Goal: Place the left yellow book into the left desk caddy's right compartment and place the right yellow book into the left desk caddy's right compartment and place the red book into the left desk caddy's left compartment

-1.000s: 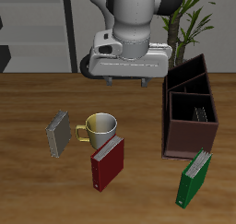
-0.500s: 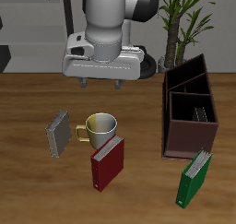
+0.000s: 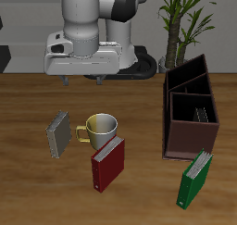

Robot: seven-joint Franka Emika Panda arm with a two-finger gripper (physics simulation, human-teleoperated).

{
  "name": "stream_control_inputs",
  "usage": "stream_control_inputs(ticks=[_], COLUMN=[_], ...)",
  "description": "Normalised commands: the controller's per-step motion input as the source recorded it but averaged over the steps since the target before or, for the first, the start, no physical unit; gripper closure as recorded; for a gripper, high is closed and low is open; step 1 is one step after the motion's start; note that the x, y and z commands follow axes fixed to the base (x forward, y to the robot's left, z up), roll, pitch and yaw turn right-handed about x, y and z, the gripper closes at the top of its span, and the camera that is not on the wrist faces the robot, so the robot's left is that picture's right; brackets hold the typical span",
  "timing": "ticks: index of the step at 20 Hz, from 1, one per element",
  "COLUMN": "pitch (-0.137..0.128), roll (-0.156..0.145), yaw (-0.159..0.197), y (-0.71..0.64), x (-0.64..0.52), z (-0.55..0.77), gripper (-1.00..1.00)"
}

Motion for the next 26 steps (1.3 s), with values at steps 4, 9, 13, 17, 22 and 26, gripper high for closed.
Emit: stream_control_inputs(ticks=[4, 9, 13, 17, 22, 26], pitch=[-0.026, -0.020, -0.044, -0.036, -0.031, 0.004], roll=[-0.043, -0.035, -0.071, -0.053, -0.056, -0.017], yaw=[-0.049, -0.019, -0.034, -0.038, -0.094, -0.030], y=[-0.65, -0.42, -0.38, -0.14, -0.10, -0.08], x=[-0.07, -0.05, -0.02, 0.13, 0.31, 0.17], z=[0.02, -0.07, 0.04, 0.03, -0.11, -0.23], gripper=[-1.00, -1.00, -1.00, -1.00, -1.00, -1.00])
